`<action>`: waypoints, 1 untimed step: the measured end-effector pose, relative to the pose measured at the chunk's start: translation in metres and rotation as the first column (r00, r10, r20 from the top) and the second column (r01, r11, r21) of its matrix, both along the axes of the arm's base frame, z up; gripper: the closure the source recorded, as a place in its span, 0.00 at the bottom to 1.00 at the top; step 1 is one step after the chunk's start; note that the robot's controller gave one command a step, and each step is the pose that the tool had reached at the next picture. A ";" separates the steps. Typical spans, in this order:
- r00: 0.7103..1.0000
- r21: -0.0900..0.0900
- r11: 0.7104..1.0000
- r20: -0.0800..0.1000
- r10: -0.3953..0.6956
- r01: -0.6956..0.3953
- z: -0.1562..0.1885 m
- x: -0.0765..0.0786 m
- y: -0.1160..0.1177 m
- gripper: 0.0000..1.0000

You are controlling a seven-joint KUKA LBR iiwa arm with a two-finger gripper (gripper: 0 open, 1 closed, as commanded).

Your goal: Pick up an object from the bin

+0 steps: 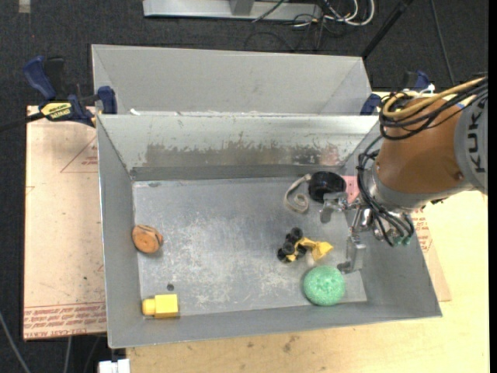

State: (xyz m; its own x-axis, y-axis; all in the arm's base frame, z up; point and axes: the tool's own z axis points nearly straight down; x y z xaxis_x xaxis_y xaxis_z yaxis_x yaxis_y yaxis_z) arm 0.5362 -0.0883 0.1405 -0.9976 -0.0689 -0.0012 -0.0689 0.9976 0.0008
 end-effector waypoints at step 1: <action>0.998 -0.002 0.998 0.006 0.055 -0.055 -0.049 -0.001 0.010 0.00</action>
Offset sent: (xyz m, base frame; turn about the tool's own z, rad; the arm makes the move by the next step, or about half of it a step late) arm -0.0290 -0.0130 -0.0705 -0.0694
